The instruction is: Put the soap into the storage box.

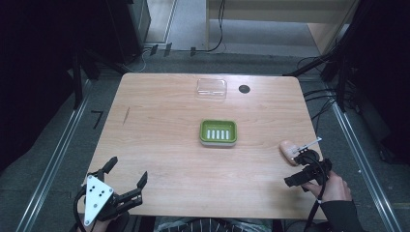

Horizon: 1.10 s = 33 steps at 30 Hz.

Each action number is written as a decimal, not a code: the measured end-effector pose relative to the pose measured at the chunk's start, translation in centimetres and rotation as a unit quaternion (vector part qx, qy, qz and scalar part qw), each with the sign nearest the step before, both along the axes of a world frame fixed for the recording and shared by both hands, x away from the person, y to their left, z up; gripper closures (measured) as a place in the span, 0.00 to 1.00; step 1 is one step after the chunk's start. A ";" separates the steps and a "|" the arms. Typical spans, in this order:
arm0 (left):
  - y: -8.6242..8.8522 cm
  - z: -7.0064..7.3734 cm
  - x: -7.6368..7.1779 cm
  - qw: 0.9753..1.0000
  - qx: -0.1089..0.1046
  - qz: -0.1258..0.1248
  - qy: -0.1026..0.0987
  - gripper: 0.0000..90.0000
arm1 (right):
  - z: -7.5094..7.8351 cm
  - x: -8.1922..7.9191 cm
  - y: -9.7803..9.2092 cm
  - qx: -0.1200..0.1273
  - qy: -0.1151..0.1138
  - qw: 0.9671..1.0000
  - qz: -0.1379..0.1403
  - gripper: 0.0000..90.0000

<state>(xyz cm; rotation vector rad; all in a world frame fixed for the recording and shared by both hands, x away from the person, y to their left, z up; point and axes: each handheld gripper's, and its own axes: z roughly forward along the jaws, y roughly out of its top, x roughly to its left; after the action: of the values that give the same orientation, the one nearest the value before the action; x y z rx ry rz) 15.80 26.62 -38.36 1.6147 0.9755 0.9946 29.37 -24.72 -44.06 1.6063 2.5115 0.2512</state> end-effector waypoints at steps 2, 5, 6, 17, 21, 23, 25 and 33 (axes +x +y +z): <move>0.1 0.0 0.0 1.000 -0.003 0.003 0.001 0.11 | -0.1 0.2 0.1 0.000 -0.001 1.000 0.006 0.00; 0.1 0.0 0.0 1.000 -0.001 0.001 0.003 0.11 | -0.3 0.5 0.4 -0.004 0.003 1.000 0.012 0.00; 0.1 0.0 0.0 1.000 0.000 0.001 0.002 0.11 | -0.3 0.7 0.4 -0.003 0.004 1.000 0.016 0.00; 0.0 0.0 0.0 1.000 0.002 0.002 0.002 0.11 | -0.2 1.7 0.3 -0.020 -0.003 1.000 0.021 0.00; 0.0 0.0 -0.1 1.000 0.001 0.003 0.001 0.11 | 0.1 2.4 -0.1 -0.012 -0.012 1.000 0.021 0.00; 0.0 0.0 -0.1 1.000 0.001 0.002 0.001 0.11 | 0.2 2.8 -0.2 -0.010 -0.012 1.000 0.016 0.00; 0.0 0.0 0.0 1.000 0.003 0.002 0.002 0.11 | 0.2 3.2 -0.4 -0.009 -0.012 1.000 0.015 0.00; -0.1 0.0 -0.1 1.000 0.005 0.001 0.002 0.11 | -0.1 5.1 -0.3 -0.014 -0.003 1.000 0.008 0.00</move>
<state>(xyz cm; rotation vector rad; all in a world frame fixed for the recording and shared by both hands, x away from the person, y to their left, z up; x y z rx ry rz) 15.73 26.56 -38.36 1.6245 0.9755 0.9997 34.51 -25.06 -44.18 1.5742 2.5121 0.2215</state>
